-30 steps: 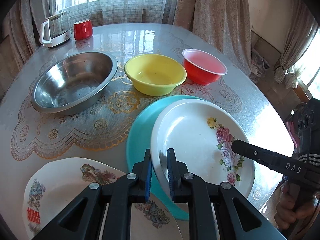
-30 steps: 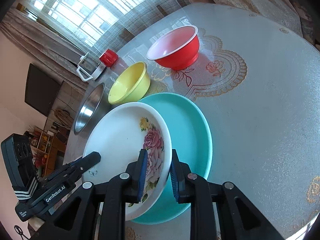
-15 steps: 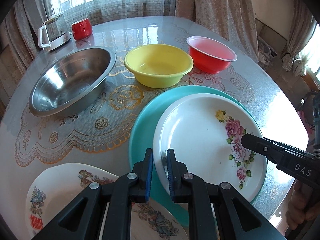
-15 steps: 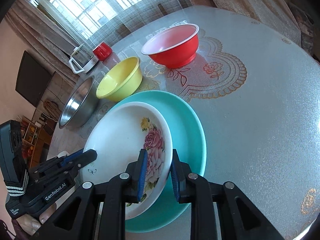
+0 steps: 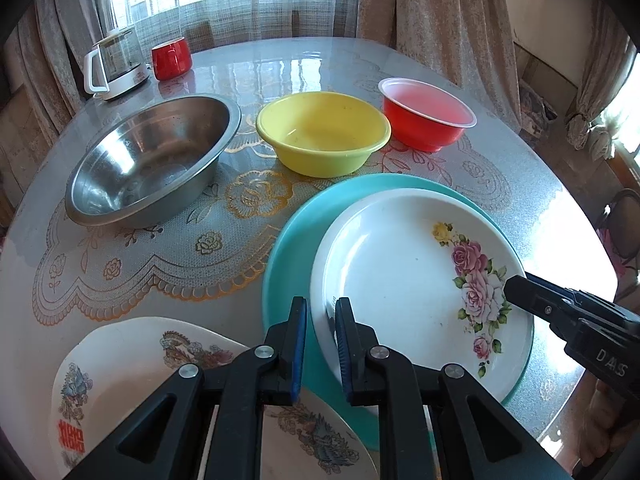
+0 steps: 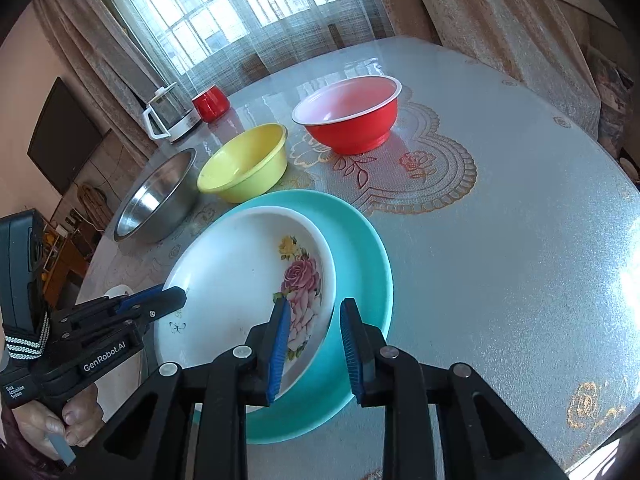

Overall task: Organize plates and bowls
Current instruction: 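Lift the flowered plate and carry it over the teal plate, then lower the flowered plate onto the teal plate and open both grippers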

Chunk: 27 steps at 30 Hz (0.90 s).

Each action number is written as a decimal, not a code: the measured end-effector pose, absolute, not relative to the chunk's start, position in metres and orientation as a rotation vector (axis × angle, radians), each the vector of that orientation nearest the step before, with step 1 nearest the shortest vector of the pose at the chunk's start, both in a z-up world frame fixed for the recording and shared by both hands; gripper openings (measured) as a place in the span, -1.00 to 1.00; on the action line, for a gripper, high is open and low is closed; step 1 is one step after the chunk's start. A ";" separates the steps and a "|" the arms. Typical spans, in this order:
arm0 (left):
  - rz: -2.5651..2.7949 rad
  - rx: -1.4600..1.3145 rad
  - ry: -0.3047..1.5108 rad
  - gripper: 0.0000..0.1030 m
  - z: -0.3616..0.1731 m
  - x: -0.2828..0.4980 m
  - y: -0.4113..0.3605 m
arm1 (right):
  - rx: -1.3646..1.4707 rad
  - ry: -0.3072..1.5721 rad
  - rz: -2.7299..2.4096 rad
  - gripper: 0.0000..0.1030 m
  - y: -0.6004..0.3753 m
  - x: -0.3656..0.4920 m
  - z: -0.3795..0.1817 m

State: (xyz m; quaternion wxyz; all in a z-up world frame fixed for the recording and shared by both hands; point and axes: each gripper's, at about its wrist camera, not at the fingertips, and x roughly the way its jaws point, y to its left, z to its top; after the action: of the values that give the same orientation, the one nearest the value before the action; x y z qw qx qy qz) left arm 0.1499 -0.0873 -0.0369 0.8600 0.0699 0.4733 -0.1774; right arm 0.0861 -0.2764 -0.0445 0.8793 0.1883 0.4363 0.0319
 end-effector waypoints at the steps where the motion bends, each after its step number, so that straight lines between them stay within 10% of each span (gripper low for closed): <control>1: -0.367 0.146 0.990 -0.70 -0.037 0.149 -0.087 | 0.399 0.903 0.072 -0.70 -0.277 0.086 -0.046; 27: -0.336 0.026 0.894 -0.68 -0.014 0.128 -0.050 | 0.398 0.874 0.046 -0.43 -0.276 0.084 -0.044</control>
State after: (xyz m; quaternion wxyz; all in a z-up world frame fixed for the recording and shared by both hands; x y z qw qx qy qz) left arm 0.1276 -0.0498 -0.0142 0.8881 0.0125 0.4301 -0.1615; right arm 0.0839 -0.2761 -0.0441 0.8868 0.1914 0.4201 0.0222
